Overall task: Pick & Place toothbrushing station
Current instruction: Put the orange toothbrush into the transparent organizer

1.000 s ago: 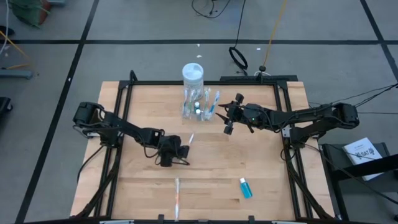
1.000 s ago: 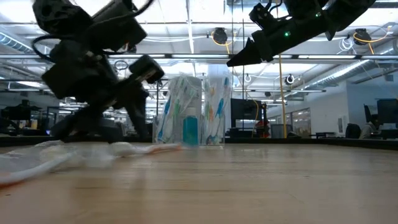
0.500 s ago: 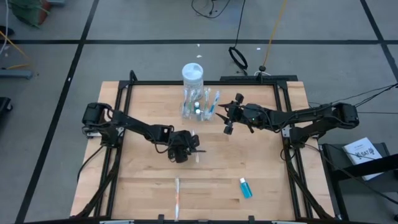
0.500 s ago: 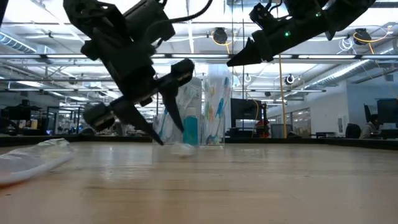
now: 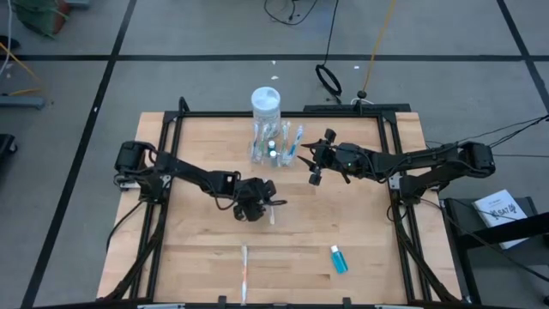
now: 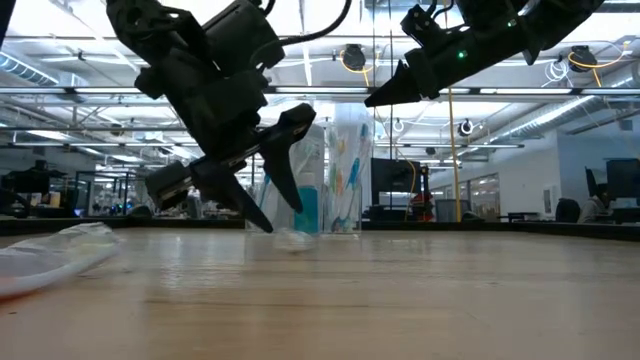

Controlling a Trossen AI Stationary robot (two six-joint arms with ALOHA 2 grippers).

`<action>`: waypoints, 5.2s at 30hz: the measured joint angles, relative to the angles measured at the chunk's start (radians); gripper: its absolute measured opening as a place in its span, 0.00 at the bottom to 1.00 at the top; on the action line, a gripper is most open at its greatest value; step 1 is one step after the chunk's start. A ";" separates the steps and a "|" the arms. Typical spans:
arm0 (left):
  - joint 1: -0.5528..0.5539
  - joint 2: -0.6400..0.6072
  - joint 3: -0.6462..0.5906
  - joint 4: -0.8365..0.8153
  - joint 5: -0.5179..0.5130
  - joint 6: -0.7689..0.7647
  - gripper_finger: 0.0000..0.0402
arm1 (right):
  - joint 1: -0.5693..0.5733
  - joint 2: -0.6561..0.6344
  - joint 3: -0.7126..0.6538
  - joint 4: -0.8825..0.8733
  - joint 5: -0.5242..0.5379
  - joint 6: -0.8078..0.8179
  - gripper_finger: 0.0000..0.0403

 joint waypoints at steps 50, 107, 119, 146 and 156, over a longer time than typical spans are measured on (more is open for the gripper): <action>0.132 0.068 -0.004 0.003 0.071 -0.448 0.04 | 0.000 0.000 0.000 -0.002 0.000 0.000 0.42; 0.414 0.001 -0.379 1.368 -0.177 -1.046 0.04 | 0.000 0.000 0.000 -0.001 0.000 0.000 0.42; 0.345 -0.081 -0.380 1.178 -0.409 -0.991 0.04 | 0.000 0.000 0.000 -0.001 0.000 0.000 0.42; 0.329 -0.258 -0.380 0.732 -0.514 -1.067 0.05 | 0.000 0.000 0.000 -0.001 0.000 0.000 0.42; 0.331 -0.258 -0.380 0.738 -0.514 -1.046 0.03 | 0.000 0.000 0.000 -0.001 0.000 0.000 0.42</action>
